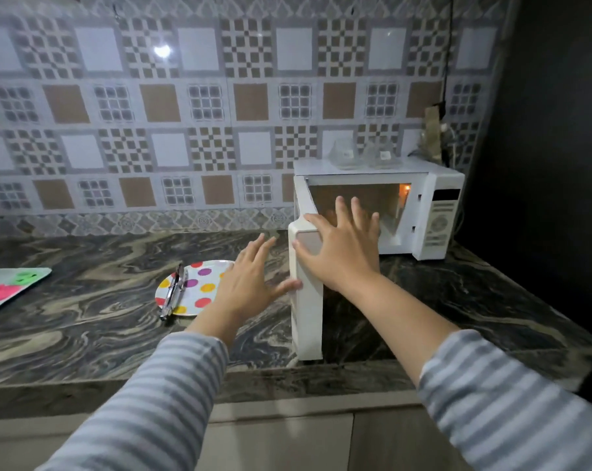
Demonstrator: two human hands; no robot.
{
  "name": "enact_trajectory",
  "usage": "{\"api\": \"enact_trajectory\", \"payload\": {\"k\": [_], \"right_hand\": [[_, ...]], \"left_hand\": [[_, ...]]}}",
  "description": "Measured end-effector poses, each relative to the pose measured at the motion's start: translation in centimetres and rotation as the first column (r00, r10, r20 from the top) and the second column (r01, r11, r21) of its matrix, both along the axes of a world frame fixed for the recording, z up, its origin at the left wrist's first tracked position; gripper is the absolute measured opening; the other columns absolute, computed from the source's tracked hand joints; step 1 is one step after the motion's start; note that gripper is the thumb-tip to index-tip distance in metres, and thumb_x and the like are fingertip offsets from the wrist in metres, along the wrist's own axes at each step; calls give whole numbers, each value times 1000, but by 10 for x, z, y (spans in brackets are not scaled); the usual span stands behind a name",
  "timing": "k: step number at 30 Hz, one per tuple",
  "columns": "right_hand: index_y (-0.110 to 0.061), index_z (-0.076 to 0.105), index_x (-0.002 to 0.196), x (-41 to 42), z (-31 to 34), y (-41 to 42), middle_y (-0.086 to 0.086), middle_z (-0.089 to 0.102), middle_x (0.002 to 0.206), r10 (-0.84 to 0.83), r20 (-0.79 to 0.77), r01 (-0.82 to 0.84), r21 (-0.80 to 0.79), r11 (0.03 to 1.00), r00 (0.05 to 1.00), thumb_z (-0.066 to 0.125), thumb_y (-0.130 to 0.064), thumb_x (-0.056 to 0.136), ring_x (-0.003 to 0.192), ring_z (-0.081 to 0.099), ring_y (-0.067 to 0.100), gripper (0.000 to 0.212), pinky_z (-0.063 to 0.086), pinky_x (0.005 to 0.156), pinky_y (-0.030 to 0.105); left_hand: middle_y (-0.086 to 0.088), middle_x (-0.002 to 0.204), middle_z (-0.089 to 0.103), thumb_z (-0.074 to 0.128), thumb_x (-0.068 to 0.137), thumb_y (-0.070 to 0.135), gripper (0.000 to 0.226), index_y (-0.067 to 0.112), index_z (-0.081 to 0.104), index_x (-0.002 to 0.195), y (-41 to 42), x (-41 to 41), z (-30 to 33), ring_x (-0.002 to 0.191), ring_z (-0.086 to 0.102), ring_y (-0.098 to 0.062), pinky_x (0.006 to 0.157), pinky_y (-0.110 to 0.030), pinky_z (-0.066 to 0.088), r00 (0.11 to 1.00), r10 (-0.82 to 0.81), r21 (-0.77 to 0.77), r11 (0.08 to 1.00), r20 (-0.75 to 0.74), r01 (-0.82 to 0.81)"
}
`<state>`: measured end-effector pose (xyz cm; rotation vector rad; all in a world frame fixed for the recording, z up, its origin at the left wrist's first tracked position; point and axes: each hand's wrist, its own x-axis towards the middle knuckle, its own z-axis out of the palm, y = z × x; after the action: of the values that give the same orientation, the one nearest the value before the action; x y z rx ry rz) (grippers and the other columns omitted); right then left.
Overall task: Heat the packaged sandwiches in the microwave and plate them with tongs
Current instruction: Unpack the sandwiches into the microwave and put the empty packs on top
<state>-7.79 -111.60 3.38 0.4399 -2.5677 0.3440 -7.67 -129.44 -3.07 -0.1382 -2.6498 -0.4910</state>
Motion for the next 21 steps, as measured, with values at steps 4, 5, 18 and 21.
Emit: {"api": "enact_trajectory", "payload": {"k": [4,5,18,21], "right_hand": [[-42,33,144,-7,-1,38,10,6,161,-51,19,51,-11,999,999,37,-60,89,148,-7,30,58,-4,117,56],[-42,30,145,-10,-2,48,10,5,162,-72,26,72,-7,997,997,38,-59,89,148,-8,29,59,-5,117,55],[-45,16,148,-119,-9,202,8,1,162,-134,51,134,7,991,990,41,-56,94,148,-11,28,61,-4,116,54],[-46,17,147,-161,-7,232,8,0,162,-95,67,95,-1,995,993,43,-55,94,147,-13,27,60,-4,117,55]], "left_hand": [[9,161,-5,35,61,92,116,29,-4,151,41,-24,-7,148,3,-16,117,-51,20,994,-105,21,994,6,105],[10,160,-9,37,63,90,116,30,-8,151,55,-30,-7,148,1,-14,118,-50,18,992,-126,30,992,2,126],[3,159,-13,41,80,73,99,27,-11,150,231,-140,-48,146,2,-21,115,-50,24,979,-179,178,965,-95,194],[-3,153,10,54,84,60,96,32,-10,150,258,-170,-52,136,21,-25,104,-47,39,983,-135,194,968,-127,158]]}}
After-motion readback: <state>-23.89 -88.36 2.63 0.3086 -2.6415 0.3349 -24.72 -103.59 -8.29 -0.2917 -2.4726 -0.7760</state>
